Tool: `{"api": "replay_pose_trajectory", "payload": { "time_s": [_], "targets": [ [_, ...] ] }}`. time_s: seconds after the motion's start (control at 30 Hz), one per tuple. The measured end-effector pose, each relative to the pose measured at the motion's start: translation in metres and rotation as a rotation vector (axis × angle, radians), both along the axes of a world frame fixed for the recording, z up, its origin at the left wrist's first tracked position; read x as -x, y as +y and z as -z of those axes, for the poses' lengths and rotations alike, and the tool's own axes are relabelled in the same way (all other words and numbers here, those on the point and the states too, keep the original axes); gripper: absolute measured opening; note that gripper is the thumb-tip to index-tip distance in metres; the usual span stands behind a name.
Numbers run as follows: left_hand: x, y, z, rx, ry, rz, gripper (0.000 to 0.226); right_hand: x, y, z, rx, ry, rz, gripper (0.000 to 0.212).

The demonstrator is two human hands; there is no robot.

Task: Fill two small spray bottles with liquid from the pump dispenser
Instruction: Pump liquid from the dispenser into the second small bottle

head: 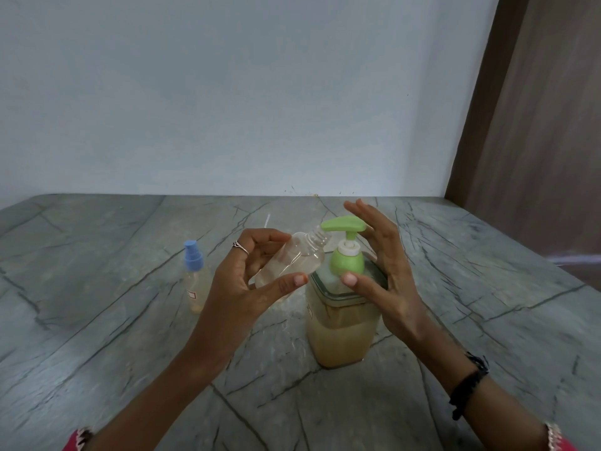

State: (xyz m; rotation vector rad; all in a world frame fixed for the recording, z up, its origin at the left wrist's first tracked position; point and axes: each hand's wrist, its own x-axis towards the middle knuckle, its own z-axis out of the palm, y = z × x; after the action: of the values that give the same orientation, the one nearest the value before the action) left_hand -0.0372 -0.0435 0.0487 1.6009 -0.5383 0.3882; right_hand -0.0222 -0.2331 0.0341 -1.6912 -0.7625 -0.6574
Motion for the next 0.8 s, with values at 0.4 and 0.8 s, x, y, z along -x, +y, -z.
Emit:
{"api": "replay_pose_trajectory", "payload": {
  "time_s": [0.4,0.8],
  "targets": [
    [-0.002,0.000,0.000,0.010,-0.017,0.004,0.044,-0.001,-0.009,-0.008,0.233,0.119,-0.034,0.099],
    [-0.005,0.001,0.000,-0.004,-0.049,-0.019,0.048,0.007,-0.006,-0.012,0.249,0.095,-0.017,0.103]
  ]
}}
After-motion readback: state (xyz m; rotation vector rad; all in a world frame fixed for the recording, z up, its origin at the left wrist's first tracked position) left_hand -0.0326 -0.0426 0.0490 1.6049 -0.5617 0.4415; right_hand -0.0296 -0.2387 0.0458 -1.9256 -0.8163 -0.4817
